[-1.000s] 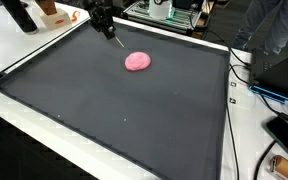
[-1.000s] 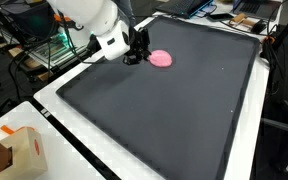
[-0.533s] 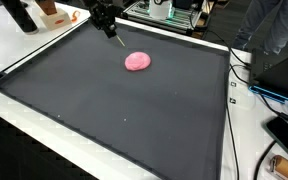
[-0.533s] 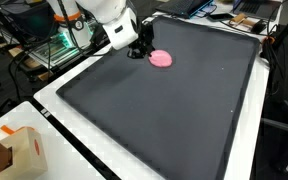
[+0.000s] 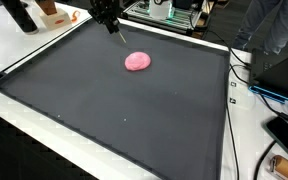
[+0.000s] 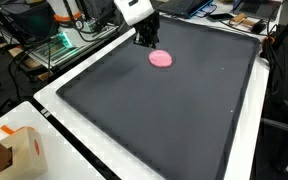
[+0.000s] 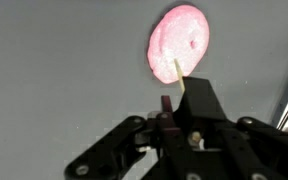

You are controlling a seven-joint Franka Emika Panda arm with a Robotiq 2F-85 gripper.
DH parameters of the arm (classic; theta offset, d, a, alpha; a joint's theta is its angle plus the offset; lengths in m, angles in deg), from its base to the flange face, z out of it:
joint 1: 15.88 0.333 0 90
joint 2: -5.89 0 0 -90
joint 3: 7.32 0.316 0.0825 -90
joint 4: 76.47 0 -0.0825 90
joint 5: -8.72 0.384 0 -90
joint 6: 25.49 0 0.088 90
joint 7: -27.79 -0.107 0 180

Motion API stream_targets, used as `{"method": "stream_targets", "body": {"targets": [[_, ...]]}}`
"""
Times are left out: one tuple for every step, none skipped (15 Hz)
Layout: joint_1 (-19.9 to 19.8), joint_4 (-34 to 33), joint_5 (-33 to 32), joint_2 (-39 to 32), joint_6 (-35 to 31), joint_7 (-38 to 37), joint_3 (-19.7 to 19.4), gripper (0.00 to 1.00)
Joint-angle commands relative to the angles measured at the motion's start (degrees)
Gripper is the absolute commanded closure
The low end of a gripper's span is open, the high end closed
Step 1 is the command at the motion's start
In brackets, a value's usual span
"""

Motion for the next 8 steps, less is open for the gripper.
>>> {"method": "stream_targets", "body": {"targets": [[1.42, 1.63, -5.94, 3.11, -1.67, -5.86, 1.09, 0.94], [1.85, 1.67, -7.45, 3.67, -1.69, -7.44, 1.42, 0.94], [2.22, 1.65, -9.0, 4.14, -1.63, -8.84, 1.69, 0.94], [2.7, 1.64, -10.66, 4.62, -1.58, -10.34, 2.07, 0.94], [3.09, 1.63, -12.16, 5.03, -1.55, -11.58, 2.38, 0.94], [3.61, 1.72, -13.67, 5.46, -1.96, -12.67, 2.76, 0.94], [4.01, 1.67, -15.01, 5.75, -1.81, -13.74, 3.02, 0.94], [4.47, 1.69, -16.44, 6.11, -1.86, -14.66, 3.4, 0.94]]}}
